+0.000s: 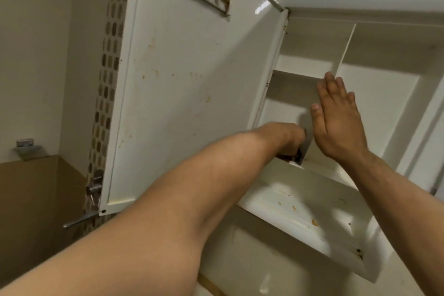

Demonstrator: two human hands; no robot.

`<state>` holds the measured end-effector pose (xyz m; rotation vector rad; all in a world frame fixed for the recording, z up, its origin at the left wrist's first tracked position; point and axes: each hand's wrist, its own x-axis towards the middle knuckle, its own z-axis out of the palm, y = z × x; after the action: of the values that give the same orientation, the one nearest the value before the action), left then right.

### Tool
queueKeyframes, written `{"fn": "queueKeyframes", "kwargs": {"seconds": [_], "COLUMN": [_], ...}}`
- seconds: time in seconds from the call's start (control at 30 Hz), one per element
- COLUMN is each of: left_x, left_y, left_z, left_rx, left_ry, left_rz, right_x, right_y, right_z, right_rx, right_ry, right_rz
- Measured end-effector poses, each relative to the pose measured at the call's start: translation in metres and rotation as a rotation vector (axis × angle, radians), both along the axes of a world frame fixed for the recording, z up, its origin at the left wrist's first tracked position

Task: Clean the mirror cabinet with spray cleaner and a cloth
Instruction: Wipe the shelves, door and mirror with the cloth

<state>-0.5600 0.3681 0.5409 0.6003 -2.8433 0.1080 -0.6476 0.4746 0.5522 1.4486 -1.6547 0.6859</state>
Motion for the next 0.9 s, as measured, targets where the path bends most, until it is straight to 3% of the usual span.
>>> {"fn": "queueKeyframes", "kwargs": {"seconds": [0.13,0.3,0.37,0.53,0.73,0.9], "left_x": [0.015,-0.01,-0.013,0.011,0.025,0.013], "left_y": [-0.007,0.005,0.002,-0.001,-0.011,0.003], "left_z": [0.024,-0.035,-0.042,-0.015,-0.045,-0.022], "left_rx": [0.11,0.116,0.132,0.098,-0.418,-0.275], "left_ry": [-0.036,0.335,0.402,0.151,-0.007,-0.022], "left_rz": [0.02,0.037,0.033,0.009,0.294,0.25], "right_x": [-0.008,-0.004,0.001,0.022,0.042,0.041], "right_y": [0.018,0.029,0.029,0.015,0.005,0.016], "right_z": [-0.011,-0.017,-0.019,-0.029,-0.045,-0.049], "right_rx": [0.032,-0.035,-0.047,-0.036,0.014,-0.019], "right_ry": [0.039,-0.04,-0.048,-0.079,-0.071,-0.123], "right_rz": [-0.03,-0.019,-0.002,0.019,0.067,0.079]}}
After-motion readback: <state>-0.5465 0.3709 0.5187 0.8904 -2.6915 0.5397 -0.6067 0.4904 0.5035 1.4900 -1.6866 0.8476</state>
